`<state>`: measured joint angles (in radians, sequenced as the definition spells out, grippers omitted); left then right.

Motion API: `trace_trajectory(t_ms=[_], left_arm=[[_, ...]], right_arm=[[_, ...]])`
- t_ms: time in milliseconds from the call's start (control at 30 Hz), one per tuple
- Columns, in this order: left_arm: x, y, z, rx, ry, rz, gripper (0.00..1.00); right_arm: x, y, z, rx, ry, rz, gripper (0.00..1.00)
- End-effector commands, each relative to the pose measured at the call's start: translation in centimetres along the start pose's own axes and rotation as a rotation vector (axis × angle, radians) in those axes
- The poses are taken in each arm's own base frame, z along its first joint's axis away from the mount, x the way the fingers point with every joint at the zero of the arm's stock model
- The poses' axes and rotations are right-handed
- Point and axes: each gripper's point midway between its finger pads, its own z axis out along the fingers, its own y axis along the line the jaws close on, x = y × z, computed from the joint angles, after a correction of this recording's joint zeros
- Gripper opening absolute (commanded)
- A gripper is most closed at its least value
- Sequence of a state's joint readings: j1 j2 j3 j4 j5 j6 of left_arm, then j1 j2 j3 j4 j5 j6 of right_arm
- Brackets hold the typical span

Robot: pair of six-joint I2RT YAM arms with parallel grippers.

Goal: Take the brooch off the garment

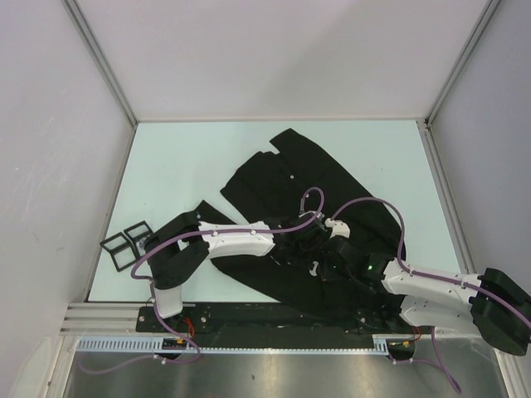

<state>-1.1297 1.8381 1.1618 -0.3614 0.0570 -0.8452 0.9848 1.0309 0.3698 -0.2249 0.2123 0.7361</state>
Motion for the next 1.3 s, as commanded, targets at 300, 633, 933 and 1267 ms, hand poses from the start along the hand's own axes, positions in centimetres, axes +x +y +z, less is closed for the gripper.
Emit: trace_trajectory(t_ms=[300, 633, 933, 1267], left_arm=[[1.8, -4.6, -0.1, 0.175, 0.033, 0.143, 0.01], [1.5, -4.0, -0.6, 0.158, 0.005, 0.142, 0.0], [-0.3, -1.1, -1.4, -0.021, -0.092, 0.134, 0.0], [-1.5, 0.3, -2.6, -0.115, -0.146, 0.141, 0.0]], right_arm=[[-4.5, 5.8, -0.7, -0.226, -0.146, -0.174, 0.0], [-6.0, 4.8, -2.1, -0.17, -0.251, -0.16, 0.0], [-4.5, -2.3, -3.0, 0.141, -0.228, 0.129, 0.06], [-3.9, -4.1, -3.2, 0.205, -0.204, 0.191, 0.11]])
